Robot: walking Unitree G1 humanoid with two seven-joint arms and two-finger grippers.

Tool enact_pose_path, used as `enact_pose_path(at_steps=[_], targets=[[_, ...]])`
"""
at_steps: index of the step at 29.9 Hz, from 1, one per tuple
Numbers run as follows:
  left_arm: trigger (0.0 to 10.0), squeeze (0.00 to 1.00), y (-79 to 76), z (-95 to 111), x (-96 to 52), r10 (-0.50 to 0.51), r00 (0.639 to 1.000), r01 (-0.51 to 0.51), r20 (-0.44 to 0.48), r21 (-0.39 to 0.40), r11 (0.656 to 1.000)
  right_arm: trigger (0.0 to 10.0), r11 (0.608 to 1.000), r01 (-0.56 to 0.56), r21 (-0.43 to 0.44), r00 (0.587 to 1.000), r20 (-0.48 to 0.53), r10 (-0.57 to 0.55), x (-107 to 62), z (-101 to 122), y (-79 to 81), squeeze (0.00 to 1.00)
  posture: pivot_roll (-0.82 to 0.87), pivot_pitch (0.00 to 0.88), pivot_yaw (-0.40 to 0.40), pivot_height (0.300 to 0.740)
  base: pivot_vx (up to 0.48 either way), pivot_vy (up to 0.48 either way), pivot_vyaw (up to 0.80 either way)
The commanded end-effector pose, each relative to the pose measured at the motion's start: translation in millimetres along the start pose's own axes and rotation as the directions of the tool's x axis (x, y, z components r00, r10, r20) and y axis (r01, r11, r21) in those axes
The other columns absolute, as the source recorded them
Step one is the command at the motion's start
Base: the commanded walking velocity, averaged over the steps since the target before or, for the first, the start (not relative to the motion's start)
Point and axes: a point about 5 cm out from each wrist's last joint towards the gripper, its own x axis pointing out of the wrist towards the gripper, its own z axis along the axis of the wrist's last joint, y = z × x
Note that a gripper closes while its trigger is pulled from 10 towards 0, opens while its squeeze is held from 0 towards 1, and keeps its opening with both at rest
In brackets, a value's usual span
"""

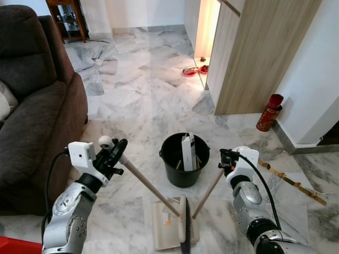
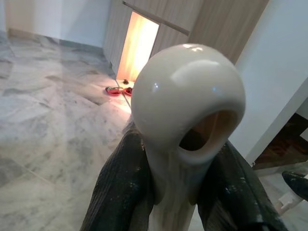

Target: Sweep floor

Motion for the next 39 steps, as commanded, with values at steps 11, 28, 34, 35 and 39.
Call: enact_pose_path(at_steps=[11, 28, 34, 35, 39], targets=[[10.0, 0.00, -18.0, 64.4, 0.6, -0.070, 0.995, 0.055, 0.068, 0.198, 0.979, 10.0, 0.999, -0.014, 0.052, 0.999, -0.031, 0.016, 0.2, -6.2, 11.6, 0.00, 0.05, 0.056, 0.026, 0.740, 0.000, 0.000, 0.00], [10.0, 0.00, 14.1, 61.3, -19.5, 0.174, 0.985, -0.155, -0.003, 0.446, 0.882, 10.0, 0.986, 0.163, -0.042, 0.986, 0.043, -0.161, 2.5, 12.9, -18.3, 0.00, 0.05, 0.050, 0.024, 0.740, 0.000, 0.000, 0.00], [10.0, 0.00, 14.6, 47.5, -23.8, 0.187, 0.981, -0.146, -0.044, 0.466, 0.873, 10.0, 0.958, 0.246, -0.150, 0.966, 0.114, -0.231, 3.1, 24.7, -27.1, 0.00, 0.05, 0.048, 0.020, 0.740, 0.000, 0.000, 0.00], [10.0, 0.00, 14.5, 46.4, -23.8, 0.189, 0.981, -0.146, -0.046, 0.466, 0.872, 10.0, 0.955, 0.252, -0.154, 0.965, 0.120, -0.235, 3.3, 25.9, -27.7, 0.00, 0.05, 0.048, 0.020, 0.740, 0.000, 0.000, 0.00], [10.0, 0.00, 15.1, 38.3, -24.1, 0.199, 0.978, -0.151, -0.056, 0.465, 0.872, 10.0, 0.936, 0.313, -0.162, 0.944, 0.158, -0.289, 4.1, 34.0, -32.9, 0.00, 0.05, 0.048, 0.019, 0.740, 0.000, 0.000, 0.00]])
